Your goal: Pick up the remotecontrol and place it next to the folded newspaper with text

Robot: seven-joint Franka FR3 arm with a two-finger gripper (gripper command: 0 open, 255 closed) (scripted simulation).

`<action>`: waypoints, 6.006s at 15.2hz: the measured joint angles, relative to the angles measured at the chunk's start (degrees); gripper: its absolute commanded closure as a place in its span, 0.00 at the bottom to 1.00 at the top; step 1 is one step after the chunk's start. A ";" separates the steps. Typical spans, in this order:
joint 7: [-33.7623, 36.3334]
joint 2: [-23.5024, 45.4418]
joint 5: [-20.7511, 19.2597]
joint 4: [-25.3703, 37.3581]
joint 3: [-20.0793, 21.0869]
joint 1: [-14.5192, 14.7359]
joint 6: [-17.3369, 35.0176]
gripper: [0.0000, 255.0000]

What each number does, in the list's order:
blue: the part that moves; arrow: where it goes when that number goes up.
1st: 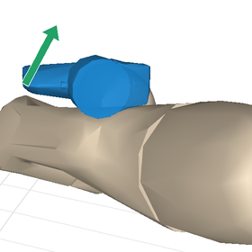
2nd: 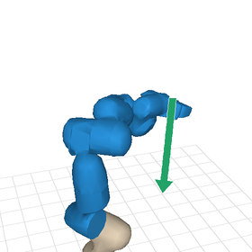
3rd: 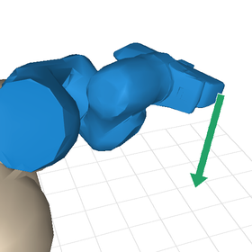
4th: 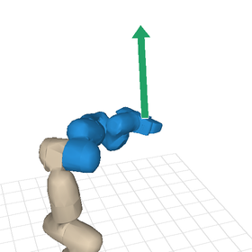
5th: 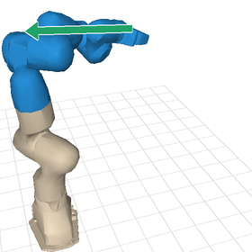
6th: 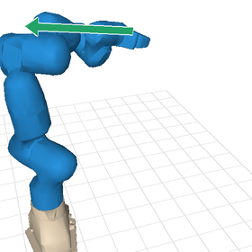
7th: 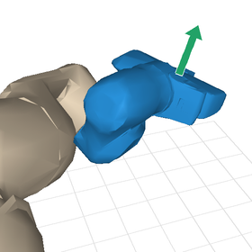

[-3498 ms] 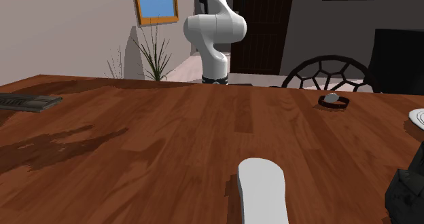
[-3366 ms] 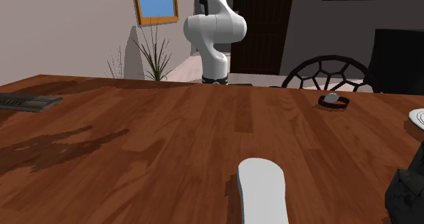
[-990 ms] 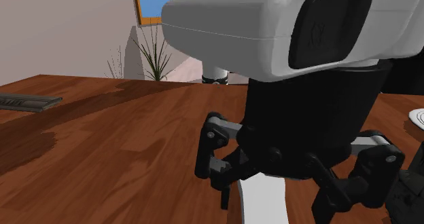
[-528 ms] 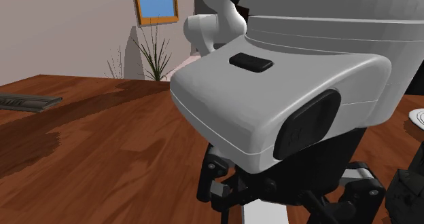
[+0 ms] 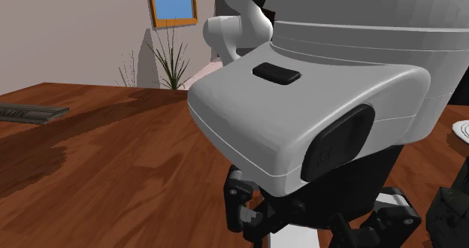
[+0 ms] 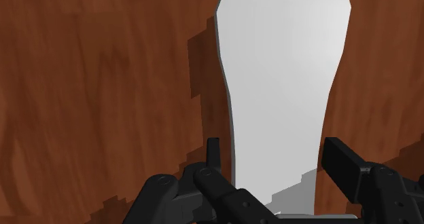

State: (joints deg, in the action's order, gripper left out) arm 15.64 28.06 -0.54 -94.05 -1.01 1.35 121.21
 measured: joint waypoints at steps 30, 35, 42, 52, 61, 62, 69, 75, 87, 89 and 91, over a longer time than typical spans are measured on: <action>-2.88 -11.22 0.08 -3.64 -0.94 -1.83 -7.56 1.00; -7.25 -19.28 -0.03 -14.76 -2.70 -4.48 -4.41 1.00; -14.29 -29.15 -0.96 -28.18 -6.28 -8.44 -0.72 1.00; -25.11 -40.26 -4.36 -39.47 -13.05 -14.62 0.00 1.00; -36.01 -45.59 -8.41 -43.82 -20.56 -20.70 -0.12 1.00; -37.30 -45.80 -8.85 -44.21 -21.51 -21.37 0.19 1.00; -47.19 -46.79 -11.60 -43.96 -28.46 -26.03 -0.02 1.00; -51.51 -45.35 -12.11 -44.58 -31.82 -27.53 2.40 1.00; -53.37 -39.32 -10.08 -48.93 -34.01 -26.77 12.32 1.00; -53.49 -39.08 -9.94 -48.94 -34.09 -26.73 12.57 1.00; -53.51 -39.02 -9.91 -48.93 -34.11 -26.72 12.62 1.00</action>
State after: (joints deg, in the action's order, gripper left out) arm -37.88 -10.96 -10.45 -142.97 -35.12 -25.37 133.84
